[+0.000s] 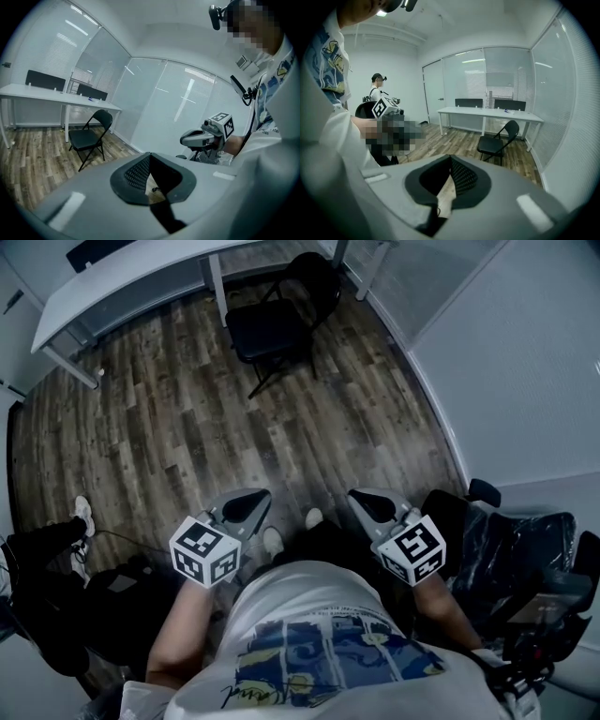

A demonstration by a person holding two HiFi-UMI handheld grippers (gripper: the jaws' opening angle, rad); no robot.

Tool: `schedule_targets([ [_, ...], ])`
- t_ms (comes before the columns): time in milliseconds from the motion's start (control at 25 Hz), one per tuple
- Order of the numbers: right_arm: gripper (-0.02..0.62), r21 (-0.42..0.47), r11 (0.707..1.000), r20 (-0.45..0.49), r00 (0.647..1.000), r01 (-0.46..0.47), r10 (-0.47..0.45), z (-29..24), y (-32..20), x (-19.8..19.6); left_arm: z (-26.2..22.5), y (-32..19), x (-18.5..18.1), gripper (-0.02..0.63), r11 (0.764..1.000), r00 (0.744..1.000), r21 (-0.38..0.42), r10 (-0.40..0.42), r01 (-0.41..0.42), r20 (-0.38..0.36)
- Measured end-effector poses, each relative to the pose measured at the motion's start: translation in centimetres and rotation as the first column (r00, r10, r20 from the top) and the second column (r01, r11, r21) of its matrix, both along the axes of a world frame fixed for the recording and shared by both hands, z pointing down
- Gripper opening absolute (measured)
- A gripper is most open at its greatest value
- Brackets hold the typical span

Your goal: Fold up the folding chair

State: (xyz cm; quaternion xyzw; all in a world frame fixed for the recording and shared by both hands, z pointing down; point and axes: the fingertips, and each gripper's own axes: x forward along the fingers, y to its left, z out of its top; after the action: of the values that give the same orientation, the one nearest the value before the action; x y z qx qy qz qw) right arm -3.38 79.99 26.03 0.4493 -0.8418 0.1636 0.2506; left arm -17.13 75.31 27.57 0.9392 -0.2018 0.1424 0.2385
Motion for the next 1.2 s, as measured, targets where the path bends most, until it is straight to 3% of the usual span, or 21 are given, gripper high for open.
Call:
schedule_targets([
  [280,0.006,0.019,1.000,-0.008,1.000,0.003,-0.003,0.2,-2.5,0.3,-0.2,-2.5,0.1,0.004,0.999,1.000,0.022,-0.027,0.027,-0.011],
  [440,0.017,0.021,0.999,0.014,1.000,0.027,-0.028,0.2,-7.5,2.2,-1.4,-6.2,2.6,0.005,0.999,0.998,0.026,-0.035,0.036,-0.056],
  [840,0.058,0.058,0.992,0.029,0.993,0.109,-0.111,0.4,-18.8,8.5,-2.3,-16.1,8.2,0.005,0.983,0.986,0.070,-0.167,0.168,-0.011],
  [1040,0.073,0.055,0.988,0.050,0.987,0.147,-0.150,0.9,-21.6,10.5,-3.0,-18.7,10.7,0.005,0.976,0.979,0.074,-0.205,0.205,-0.005],
  [1200,0.075,0.048,0.991,0.053,0.990,0.125,-0.128,1.2,-23.5,13.7,-2.7,-20.3,13.0,0.018,0.976,0.977,0.056,-0.211,0.211,0.002],
])
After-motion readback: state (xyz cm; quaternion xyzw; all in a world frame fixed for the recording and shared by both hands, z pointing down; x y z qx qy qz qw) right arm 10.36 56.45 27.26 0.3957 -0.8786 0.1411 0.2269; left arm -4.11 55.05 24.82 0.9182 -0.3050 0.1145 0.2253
